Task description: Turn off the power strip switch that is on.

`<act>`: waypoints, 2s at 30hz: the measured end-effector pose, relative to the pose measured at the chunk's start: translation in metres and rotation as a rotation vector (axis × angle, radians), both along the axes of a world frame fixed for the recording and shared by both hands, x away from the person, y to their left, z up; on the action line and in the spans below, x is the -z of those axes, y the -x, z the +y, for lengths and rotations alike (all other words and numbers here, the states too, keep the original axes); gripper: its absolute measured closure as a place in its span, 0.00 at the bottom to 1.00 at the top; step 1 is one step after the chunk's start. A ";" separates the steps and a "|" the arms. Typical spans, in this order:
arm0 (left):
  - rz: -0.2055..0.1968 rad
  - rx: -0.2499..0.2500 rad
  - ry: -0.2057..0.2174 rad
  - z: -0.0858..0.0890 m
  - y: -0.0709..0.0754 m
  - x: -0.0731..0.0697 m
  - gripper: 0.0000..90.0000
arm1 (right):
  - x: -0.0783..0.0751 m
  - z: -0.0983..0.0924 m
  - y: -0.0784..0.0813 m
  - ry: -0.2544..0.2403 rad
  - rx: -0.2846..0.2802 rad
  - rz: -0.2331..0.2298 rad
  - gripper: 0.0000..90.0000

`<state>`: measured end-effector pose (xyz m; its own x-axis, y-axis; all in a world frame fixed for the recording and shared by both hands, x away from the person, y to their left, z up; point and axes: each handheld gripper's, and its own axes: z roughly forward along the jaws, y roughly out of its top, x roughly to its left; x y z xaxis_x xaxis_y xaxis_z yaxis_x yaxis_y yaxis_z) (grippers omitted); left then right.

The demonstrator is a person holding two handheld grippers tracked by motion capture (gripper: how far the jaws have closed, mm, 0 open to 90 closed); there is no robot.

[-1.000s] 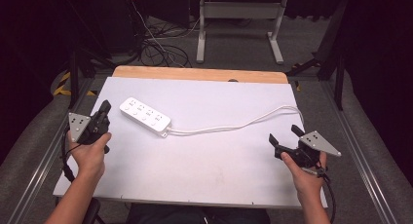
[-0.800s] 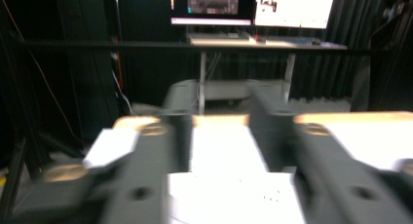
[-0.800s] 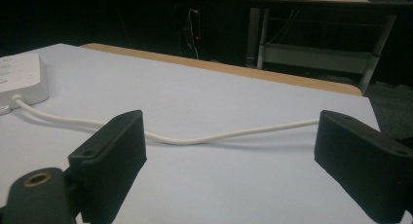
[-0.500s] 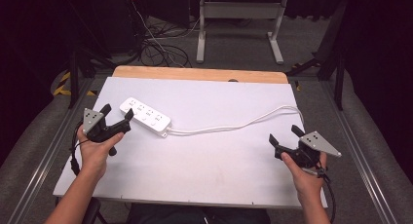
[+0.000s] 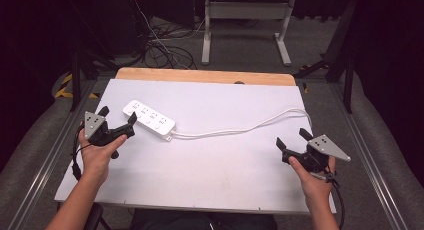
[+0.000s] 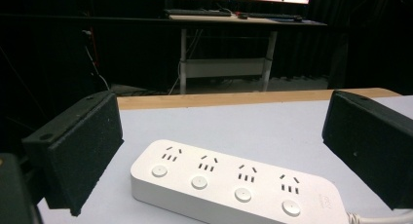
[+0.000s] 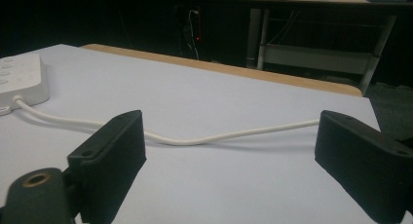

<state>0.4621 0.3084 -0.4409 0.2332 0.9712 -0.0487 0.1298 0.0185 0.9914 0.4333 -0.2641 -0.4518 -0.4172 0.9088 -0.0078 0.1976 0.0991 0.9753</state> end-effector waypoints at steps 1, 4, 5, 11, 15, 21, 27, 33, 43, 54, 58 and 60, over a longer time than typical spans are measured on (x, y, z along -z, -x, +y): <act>0.002 0.000 -0.002 0.000 0.000 0.000 0.02 | 0.000 0.000 0.000 0.001 0.000 0.000 0.13; 0.003 0.001 -0.005 0.000 0.000 0.000 0.02 | 0.000 0.000 0.000 -0.001 -0.001 -0.001 0.12; 0.004 0.001 -0.003 0.000 0.000 0.000 0.02 | 0.000 0.000 0.000 -0.001 -0.001 -0.001 0.12; 0.010 -0.002 0.001 0.000 0.000 0.000 0.02 | 0.000 0.000 0.000 -0.004 -0.006 -0.007 0.07; 0.011 0.003 0.002 -0.001 0.000 0.001 0.02 | 0.000 0.000 0.000 -0.006 -0.008 -0.011 0.06; 0.017 0.006 0.005 -0.001 -0.001 0.001 0.02 | 0.000 0.000 0.000 -0.008 -0.013 -0.011 0.04; 0.019 0.015 0.004 -0.002 -0.002 0.002 0.02 | 0.000 -0.001 0.001 -0.010 -0.014 -0.009 0.04; 0.020 0.020 0.004 -0.002 -0.001 0.003 0.02 | 0.000 -0.001 0.002 -0.015 -0.013 -0.010 0.04; 0.021 0.021 0.003 -0.001 0.000 0.003 0.03 | 0.000 0.000 0.001 -0.013 -0.016 -0.007 0.04; 0.026 0.019 0.005 0.000 0.001 0.004 0.03 | 0.000 0.002 -0.001 -0.010 -0.019 -0.003 0.04; 0.026 0.023 0.002 0.000 0.001 0.004 0.03 | 0.000 0.001 -0.001 -0.010 -0.021 -0.006 0.04; 0.028 0.021 0.004 0.000 0.000 0.004 0.03 | 0.000 0.001 -0.001 -0.009 -0.019 -0.004 0.04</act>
